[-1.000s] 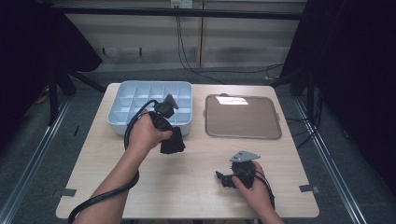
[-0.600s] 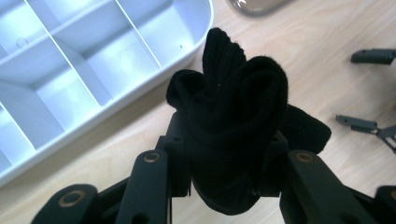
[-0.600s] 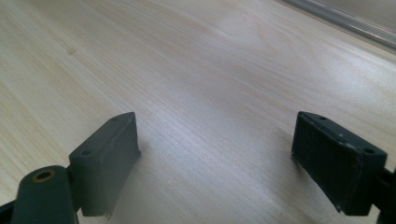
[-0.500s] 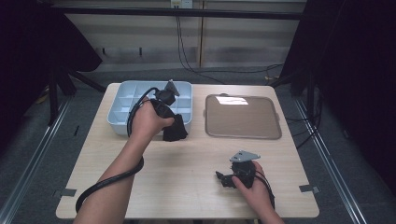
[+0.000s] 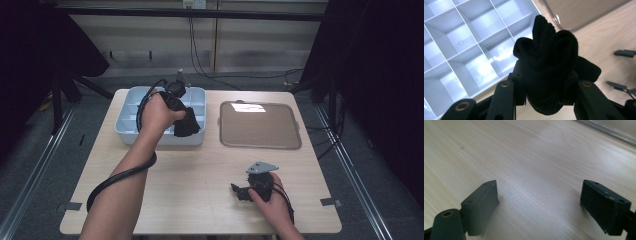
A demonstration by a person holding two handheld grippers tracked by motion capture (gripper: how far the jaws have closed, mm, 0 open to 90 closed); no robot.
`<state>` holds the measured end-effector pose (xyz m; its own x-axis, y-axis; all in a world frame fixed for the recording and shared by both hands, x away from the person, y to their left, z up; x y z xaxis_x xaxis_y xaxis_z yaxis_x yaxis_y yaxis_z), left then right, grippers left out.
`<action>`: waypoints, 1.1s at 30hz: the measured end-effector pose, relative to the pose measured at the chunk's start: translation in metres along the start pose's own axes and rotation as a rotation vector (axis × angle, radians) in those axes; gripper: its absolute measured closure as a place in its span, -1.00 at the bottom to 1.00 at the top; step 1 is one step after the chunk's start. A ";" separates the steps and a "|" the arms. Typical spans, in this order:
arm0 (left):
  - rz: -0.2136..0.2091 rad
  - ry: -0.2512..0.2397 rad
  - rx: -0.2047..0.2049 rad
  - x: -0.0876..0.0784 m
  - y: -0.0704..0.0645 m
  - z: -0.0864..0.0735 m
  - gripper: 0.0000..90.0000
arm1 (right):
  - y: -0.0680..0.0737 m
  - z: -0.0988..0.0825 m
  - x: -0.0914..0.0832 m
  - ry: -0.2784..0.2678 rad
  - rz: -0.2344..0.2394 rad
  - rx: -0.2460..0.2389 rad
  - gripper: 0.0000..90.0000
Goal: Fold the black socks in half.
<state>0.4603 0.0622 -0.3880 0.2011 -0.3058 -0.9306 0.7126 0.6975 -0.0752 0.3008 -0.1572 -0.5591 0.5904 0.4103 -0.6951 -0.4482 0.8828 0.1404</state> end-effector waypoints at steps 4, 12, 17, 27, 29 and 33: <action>-0.001 -0.014 -0.002 0.005 0.004 0.004 0.44 | 0.000 0.000 0.000 0.000 0.000 0.000 -0.68; -0.010 -0.027 -0.015 0.015 0.009 0.015 0.44 | 0.000 0.000 0.000 0.001 0.001 0.000 -0.68; -0.013 -0.023 -0.020 0.025 0.011 0.017 0.44 | 0.000 0.000 0.000 0.001 0.002 0.000 -0.68; -0.018 -0.015 -0.021 0.043 0.009 0.019 0.44 | -0.001 0.001 0.000 -0.005 -0.003 -0.009 -0.69; -0.020 -0.010 -0.021 0.047 0.009 0.020 0.44 | 0.000 0.000 0.000 -0.002 0.001 -0.004 -0.69; -0.022 -0.004 -0.022 0.053 0.008 0.020 0.44 | -0.001 0.001 0.000 -0.005 -0.003 -0.009 -0.69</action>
Point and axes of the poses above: each handheld gripper's, and its own axes: x roughly forward along the jaws, z roughly out of its top, y roughly to its left, the point moved 7 cm from there along x, roughly forward along the jaws, and after that the axes turned 9 degrees about x, right-handed, at the moved point
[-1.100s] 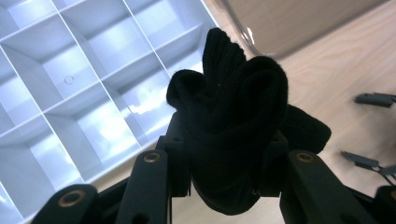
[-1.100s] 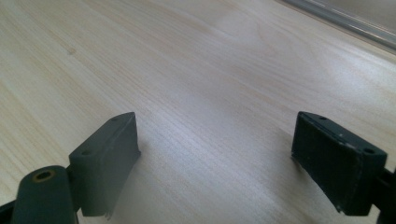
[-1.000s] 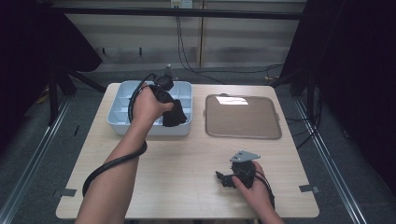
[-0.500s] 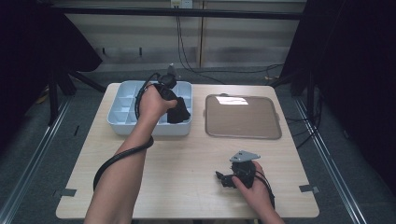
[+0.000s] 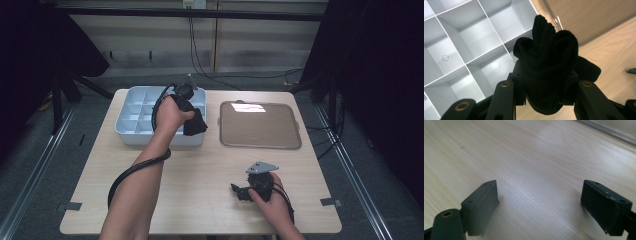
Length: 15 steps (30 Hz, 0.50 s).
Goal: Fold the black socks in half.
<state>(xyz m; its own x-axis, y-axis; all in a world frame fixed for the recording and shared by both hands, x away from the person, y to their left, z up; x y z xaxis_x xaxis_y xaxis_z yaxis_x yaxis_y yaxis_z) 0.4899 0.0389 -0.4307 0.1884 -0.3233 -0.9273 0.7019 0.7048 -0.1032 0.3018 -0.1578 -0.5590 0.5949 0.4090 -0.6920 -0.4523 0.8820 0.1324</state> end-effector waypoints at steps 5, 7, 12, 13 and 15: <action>0.004 0.002 -0.002 0.005 -0.001 0.001 0.44 | 0.000 0.000 0.000 0.000 0.000 0.000 -0.69; 0.006 0.002 -0.003 0.006 0.000 0.001 0.43 | 0.001 0.000 0.000 0.004 0.005 0.005 -0.69; 0.011 0.006 0.000 0.010 0.003 0.000 0.43 | 0.000 0.000 0.000 0.000 0.000 0.000 -0.69; 0.011 0.000 -0.008 0.011 0.003 0.001 0.43 | 0.000 0.000 0.000 0.000 0.000 0.000 -0.69; 0.021 -0.002 -0.005 0.013 0.004 0.002 0.42 | 0.000 0.000 0.000 0.000 0.000 0.000 -0.69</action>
Point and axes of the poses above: each handheld gripper's, and its own axes: x roughly forward along the jaws, z roughly out of its top, y roughly to its left, the point moved 7 cm from there along x, roughly forward along the jaws, and after that the axes turned 9 degrees about x, right-handed, at the moved point
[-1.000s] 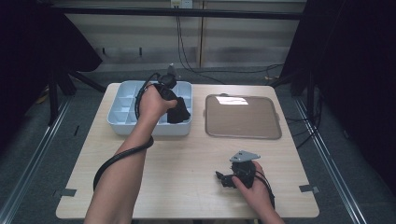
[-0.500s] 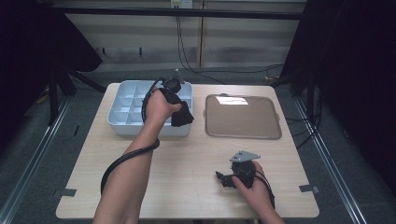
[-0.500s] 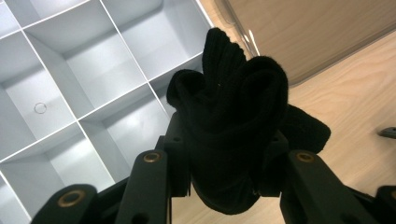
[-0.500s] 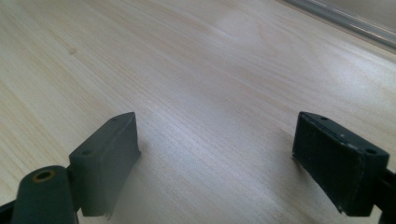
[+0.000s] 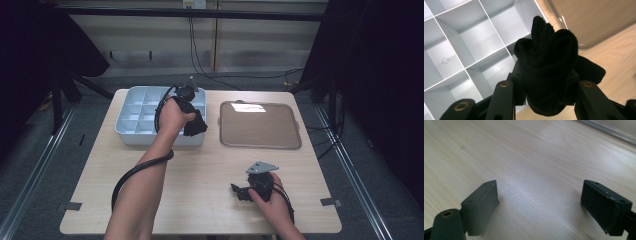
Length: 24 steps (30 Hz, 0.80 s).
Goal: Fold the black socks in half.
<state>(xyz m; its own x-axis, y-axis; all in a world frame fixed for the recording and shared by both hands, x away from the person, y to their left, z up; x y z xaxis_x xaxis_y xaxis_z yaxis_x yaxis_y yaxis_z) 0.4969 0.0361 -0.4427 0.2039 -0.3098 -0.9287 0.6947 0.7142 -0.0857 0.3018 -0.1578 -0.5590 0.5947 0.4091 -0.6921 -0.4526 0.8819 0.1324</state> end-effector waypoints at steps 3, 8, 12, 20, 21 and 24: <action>0.007 0.001 0.008 0.002 0.000 0.001 0.42 | 0.000 0.000 0.000 0.000 0.000 0.000 -0.69; 0.020 0.013 0.021 0.008 0.001 0.002 0.41 | 0.000 0.000 0.000 0.000 0.000 0.000 -0.69; 0.026 0.022 0.029 0.012 0.002 0.002 0.40 | 0.001 0.000 0.000 0.004 0.006 0.000 -0.69; 0.050 0.054 0.063 0.024 0.004 0.003 0.40 | 0.002 0.000 0.001 0.004 0.010 -0.005 -0.69; 0.052 0.062 0.064 0.027 0.004 0.002 0.40 | 0.002 0.000 0.001 0.004 0.010 -0.005 -0.69; 0.063 0.079 0.081 0.037 0.004 0.001 0.40 | 0.002 0.000 0.000 0.006 0.009 -0.002 -0.69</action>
Point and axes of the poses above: each handheld gripper's, and its own axes: x roughly forward along the jaws, z roughly out of its top, y roughly to its left, the point moved 7 cm from there along x, roughly forward along the jaws, and after that the axes turned 9 degrees about x, right-handed, at the moved point
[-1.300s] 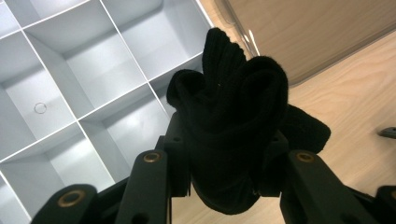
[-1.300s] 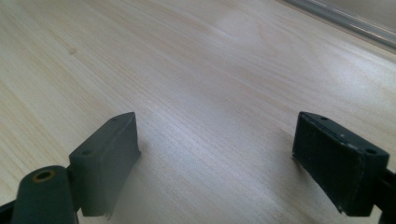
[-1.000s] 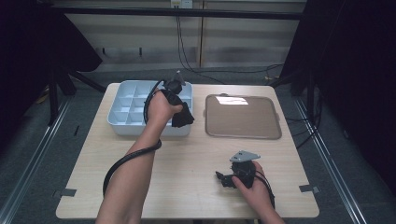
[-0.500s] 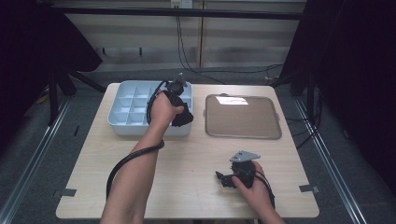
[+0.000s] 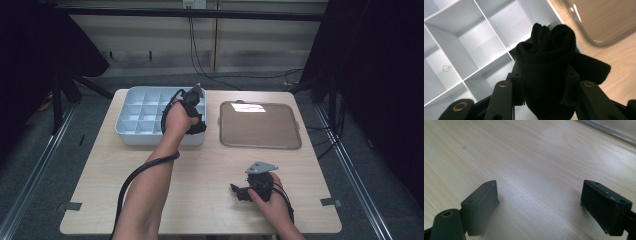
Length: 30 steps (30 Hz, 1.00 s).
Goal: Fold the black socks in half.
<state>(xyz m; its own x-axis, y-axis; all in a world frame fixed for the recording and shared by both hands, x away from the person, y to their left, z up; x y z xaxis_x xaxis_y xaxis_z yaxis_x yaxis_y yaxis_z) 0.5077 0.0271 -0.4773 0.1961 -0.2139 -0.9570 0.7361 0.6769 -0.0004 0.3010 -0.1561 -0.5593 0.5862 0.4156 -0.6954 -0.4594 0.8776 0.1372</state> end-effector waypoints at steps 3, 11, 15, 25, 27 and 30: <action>0.009 0.004 0.004 0.007 -0.001 0.001 0.40 | 0.000 0.000 0.000 0.001 0.000 0.000 -0.69; 0.026 0.029 0.048 0.013 -0.004 0.002 0.43 | 0.001 0.000 0.000 0.003 0.003 0.009 -0.69; 0.025 0.039 0.065 0.019 -0.006 0.001 0.43 | 0.001 0.000 0.000 0.003 0.003 0.008 -0.69; 0.012 0.046 0.028 0.021 -0.006 0.001 0.37 | 0.001 0.000 0.000 0.002 0.002 0.006 -0.69; 0.014 0.054 0.028 0.019 -0.007 0.001 0.33 | 0.001 0.000 0.000 0.000 0.003 -0.002 -0.69; 0.020 0.061 0.035 0.014 -0.006 0.001 0.28 | 0.001 0.000 0.000 0.004 0.003 0.004 -0.69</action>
<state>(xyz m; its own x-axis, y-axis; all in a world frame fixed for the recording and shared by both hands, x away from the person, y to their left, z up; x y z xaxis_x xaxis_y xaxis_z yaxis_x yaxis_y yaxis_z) 0.5065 0.0193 -0.4900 0.1720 -0.1568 -0.9726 0.7550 0.6552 0.0279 0.3002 -0.1552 -0.5592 0.5821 0.4169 -0.6981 -0.4581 0.8775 0.1421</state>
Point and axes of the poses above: each handheld gripper's, and its own axes: x roughly forward along the jaws, z roughly out of its top, y roughly to its left, the point moved 7 cm from there along x, roughly forward along the jaws, and after that the axes turned 9 degrees about x, right-handed, at the moved point
